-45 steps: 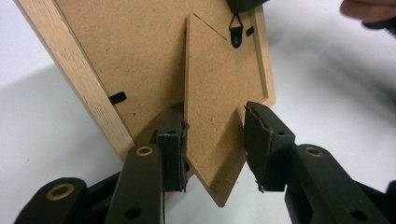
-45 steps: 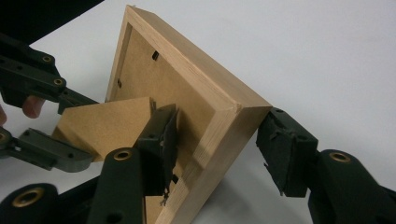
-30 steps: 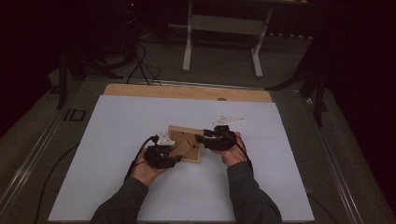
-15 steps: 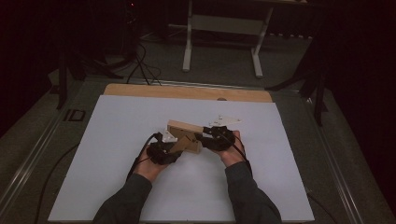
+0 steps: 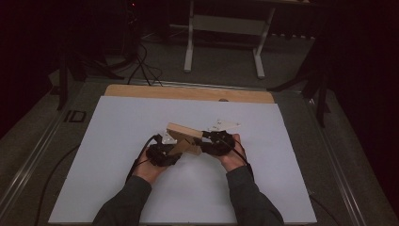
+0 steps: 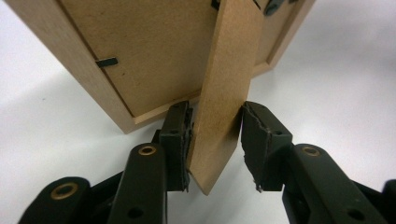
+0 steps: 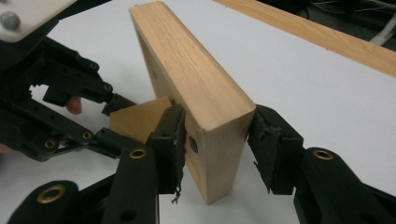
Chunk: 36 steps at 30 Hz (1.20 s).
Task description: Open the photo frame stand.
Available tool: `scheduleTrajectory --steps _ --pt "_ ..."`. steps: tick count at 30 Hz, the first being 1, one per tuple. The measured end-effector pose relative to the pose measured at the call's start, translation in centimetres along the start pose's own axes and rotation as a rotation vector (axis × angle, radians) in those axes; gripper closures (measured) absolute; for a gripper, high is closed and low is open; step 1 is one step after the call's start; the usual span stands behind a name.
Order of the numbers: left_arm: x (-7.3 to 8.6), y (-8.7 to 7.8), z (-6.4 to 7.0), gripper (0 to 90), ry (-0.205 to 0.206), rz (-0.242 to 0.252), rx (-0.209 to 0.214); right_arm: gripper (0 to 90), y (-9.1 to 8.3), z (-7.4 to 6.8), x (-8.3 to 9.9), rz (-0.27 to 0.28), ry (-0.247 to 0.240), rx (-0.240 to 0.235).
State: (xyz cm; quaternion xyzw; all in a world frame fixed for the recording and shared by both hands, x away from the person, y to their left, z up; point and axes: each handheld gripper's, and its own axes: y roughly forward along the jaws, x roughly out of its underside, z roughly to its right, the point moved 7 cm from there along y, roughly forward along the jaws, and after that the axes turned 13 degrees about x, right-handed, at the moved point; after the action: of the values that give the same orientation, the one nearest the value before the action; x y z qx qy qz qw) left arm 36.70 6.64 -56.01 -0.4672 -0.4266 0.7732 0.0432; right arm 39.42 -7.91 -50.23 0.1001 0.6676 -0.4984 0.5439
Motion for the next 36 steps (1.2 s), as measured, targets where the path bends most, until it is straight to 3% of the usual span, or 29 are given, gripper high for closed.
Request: scheduleTrajectory --steps 14,25,28,36 --pt "0.6 -1.1 0.1 52.0 -0.005 0.019 0.020 55.0 -0.6 -0.8 0.5 0.016 -0.015 -0.019" --pt "1.2 -2.4 0.3 49.3 0.015 0.043 -0.018 54.0 -1.0 -1.5 0.9 0.021 -0.031 -0.030" --pt "1.3 -2.5 0.2 52.5 0.006 0.049 -0.014 53.6 -1.1 -1.7 1.1 0.025 -0.036 -0.030" --pt "1.5 -1.9 0.1 71.5 0.019 0.025 -0.016 53.2 -1.3 -2.0 1.3 0.031 -0.043 -0.029"
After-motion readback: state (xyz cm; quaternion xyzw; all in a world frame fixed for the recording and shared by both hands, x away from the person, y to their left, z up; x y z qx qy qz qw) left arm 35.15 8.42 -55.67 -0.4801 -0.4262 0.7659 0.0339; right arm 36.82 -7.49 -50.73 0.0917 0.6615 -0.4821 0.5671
